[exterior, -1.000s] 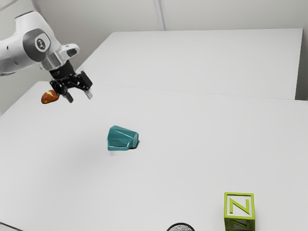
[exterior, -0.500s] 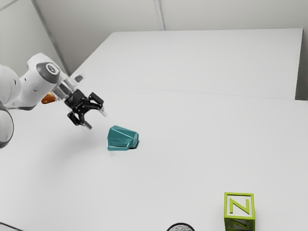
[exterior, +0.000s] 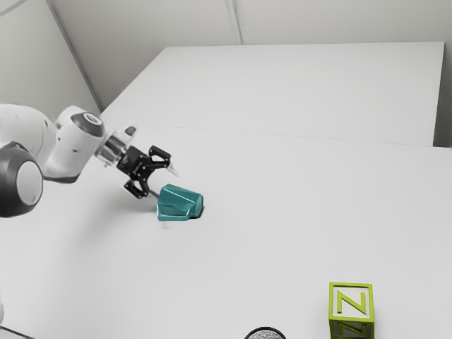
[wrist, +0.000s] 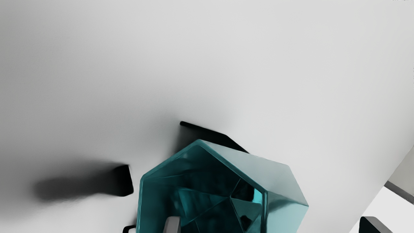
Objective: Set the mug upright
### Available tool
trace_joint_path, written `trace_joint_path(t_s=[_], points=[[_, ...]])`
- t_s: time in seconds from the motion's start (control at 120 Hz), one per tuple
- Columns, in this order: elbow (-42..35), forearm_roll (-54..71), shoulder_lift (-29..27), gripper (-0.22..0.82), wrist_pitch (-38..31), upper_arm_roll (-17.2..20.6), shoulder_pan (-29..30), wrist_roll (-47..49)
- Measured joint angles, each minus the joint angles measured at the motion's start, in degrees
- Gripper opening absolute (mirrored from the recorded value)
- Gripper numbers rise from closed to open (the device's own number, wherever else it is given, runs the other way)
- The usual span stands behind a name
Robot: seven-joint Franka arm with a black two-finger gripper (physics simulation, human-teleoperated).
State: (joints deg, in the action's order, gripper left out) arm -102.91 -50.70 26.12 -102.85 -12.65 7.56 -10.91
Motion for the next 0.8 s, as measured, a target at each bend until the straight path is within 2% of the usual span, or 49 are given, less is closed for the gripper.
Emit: trace_joint_path(t_s=[0.208,0.25,0.367,0.458,0.683,0.8], points=[[-0.3,-2.9,1.6,0.59,0.0,1.5,0.0,0.0],[-0.2,-3.0,1.6,0.51,0.0,1.6,0.0,-0.1],[0.1,-2.9,1.6,0.20,0.0,1.7,-0.1,0.0],[0.2,-2.8,1.5,0.04,-0.1,1.8,-0.2,0.0],[1.5,-2.6,1.0,-0.12,-0.2,3.2,-0.6,0.1],[2.0,-2.0,0.7,-0.15,-0.4,3.9,-0.7,0.2]])
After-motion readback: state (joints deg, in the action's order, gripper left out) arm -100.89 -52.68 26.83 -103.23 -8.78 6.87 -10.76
